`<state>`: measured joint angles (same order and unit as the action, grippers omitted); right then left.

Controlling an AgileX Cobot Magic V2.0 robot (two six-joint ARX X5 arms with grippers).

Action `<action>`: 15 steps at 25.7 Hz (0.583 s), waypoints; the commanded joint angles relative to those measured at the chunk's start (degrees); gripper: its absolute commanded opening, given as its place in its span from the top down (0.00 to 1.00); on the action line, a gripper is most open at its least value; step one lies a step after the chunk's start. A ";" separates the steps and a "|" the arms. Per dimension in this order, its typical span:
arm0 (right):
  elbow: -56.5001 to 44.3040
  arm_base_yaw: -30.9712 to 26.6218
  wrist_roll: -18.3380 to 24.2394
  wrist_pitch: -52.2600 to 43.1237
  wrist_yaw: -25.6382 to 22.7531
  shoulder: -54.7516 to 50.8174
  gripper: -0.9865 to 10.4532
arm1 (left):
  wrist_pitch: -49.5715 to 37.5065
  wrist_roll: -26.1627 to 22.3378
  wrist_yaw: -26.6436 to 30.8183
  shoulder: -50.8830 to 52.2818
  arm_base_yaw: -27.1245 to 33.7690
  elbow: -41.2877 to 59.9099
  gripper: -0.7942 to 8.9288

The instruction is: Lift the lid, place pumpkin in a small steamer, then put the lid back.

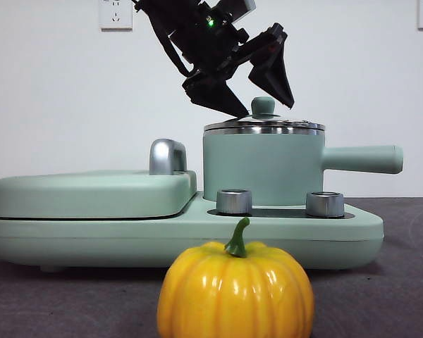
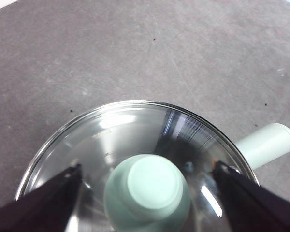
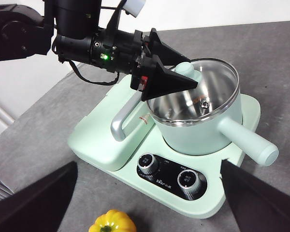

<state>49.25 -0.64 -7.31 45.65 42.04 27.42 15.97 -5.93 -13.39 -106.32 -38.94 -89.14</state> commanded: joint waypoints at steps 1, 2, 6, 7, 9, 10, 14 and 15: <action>1.01 0.13 -0.20 -0.37 0.17 0.15 0.50 | -1.09 -1.14 0.11 -1.29 -0.74 -1.49 0.59; 1.01 0.13 -0.20 -0.37 0.17 0.17 0.50 | -1.27 -1.16 0.13 -1.29 -0.74 -1.49 0.62; 1.01 0.13 -0.20 -0.37 0.17 0.17 0.50 | -1.29 -2.25 0.90 -1.31 -0.74 -1.49 0.73; 1.01 0.13 -0.20 -0.37 0.17 0.17 0.50 | -1.27 -2.64 2.01 -1.31 -0.74 -1.49 0.73; 1.01 0.13 -0.20 -0.37 0.17 0.15 0.50 | -0.94 -2.97 2.69 -1.31 -0.79 -1.49 0.73; 1.01 0.13 -0.20 -0.37 0.17 0.15 0.50 | -0.55 -3.08 2.69 -1.31 -0.79 -1.49 0.73; 1.01 0.13 -0.22 -0.37 0.17 0.15 0.50 | 0.87 -3.10 2.69 -1.31 -0.90 -1.49 0.77; 1.01 0.13 -0.20 -0.37 0.17 0.17 0.50 | 1.20 -3.08 2.69 -1.31 -0.90 -1.49 0.85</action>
<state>49.25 -0.64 -7.31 45.65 42.04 27.42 16.58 -8.56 -11.18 -106.32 -39.46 -89.30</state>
